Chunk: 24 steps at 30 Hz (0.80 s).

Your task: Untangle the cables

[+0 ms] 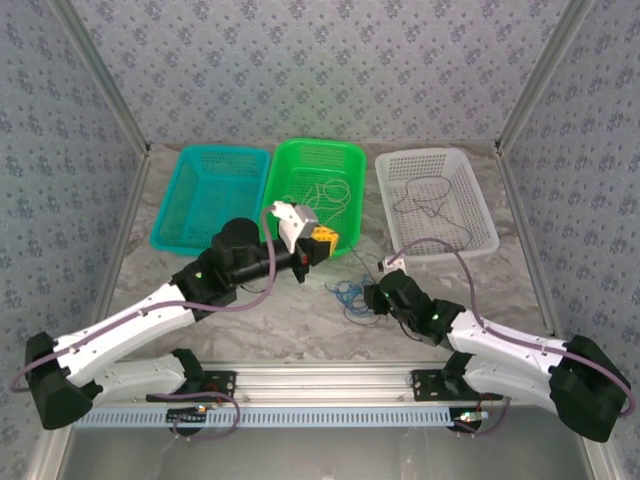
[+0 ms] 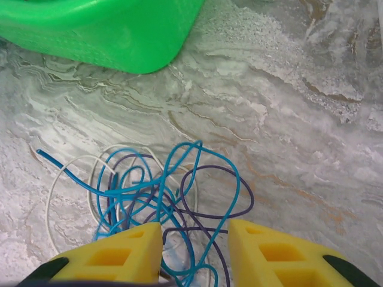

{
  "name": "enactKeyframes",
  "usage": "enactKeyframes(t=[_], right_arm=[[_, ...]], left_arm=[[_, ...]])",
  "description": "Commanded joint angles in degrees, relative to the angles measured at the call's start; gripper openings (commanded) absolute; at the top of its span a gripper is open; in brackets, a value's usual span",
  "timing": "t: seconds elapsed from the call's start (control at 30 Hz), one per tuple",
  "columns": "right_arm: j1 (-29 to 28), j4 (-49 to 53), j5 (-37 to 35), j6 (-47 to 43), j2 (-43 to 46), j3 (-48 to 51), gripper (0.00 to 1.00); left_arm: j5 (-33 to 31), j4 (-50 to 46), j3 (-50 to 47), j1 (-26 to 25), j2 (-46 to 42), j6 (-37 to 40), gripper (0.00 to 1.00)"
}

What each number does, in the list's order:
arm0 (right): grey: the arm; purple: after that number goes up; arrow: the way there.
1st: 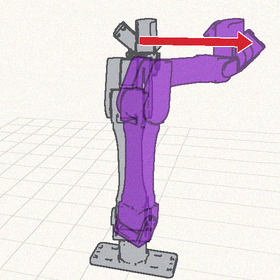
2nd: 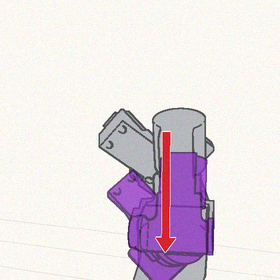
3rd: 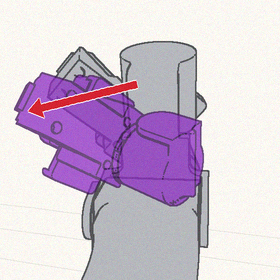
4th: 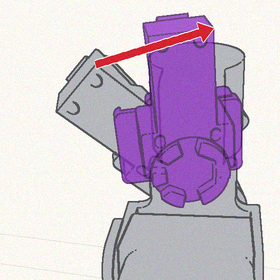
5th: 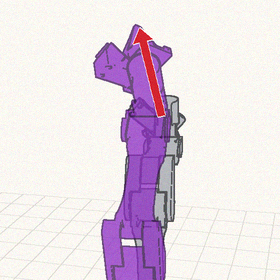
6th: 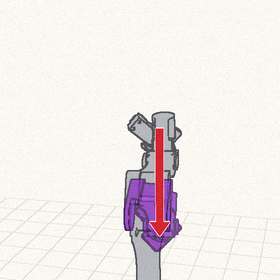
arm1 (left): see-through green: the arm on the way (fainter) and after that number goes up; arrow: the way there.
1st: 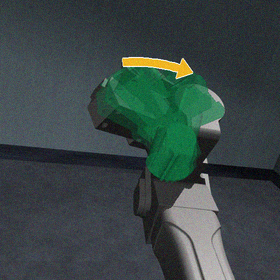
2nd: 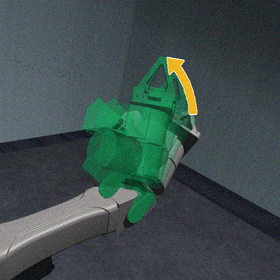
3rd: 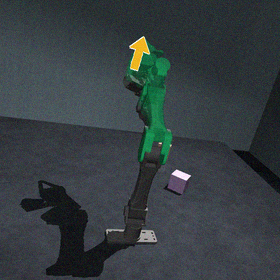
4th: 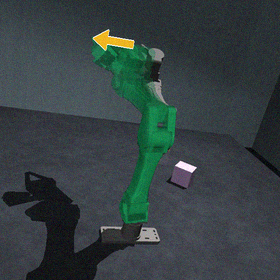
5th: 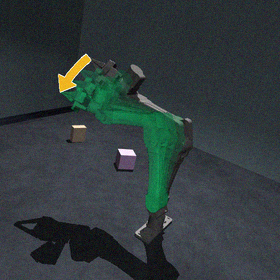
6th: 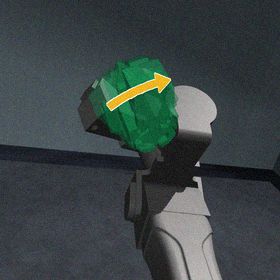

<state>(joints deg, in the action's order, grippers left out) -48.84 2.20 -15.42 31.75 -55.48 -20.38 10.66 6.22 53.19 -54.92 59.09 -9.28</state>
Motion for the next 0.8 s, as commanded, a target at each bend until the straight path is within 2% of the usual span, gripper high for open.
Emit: enactKeyframes(t=[0.0,0.23,0.3,0.4,0.77], right_arm=[[0.2,2.5,-0.8,1.2,1.3,1.0,0.37],[0.2,2.9,-1.6,1.6,3.4,2.0,0.43],[0.4,3.4,-2.3,1.8,3.8,2.1,0.47],[0.7,3.9,-2.5,2.1,4.3,2.4,0.59],[2.1,3.9,-2.1,2.3,4.9,3.0,0.59]], left_arm=[[-1.4,0.9,2.1,-0.4,-1.4,2.1,0.00],[-2.8,-1.1,3.0,-0.4,-1.8,3.3,0.00],[-3.8,-1.2,3.4,-0.3,-2.5,3.7,0.00],[-4.7,-1.2,4.7,-0.3,-3.5,4.6,0.00],[-3.1,-0.2,9.3,-0.2,-4.5,5.9,0.00]])
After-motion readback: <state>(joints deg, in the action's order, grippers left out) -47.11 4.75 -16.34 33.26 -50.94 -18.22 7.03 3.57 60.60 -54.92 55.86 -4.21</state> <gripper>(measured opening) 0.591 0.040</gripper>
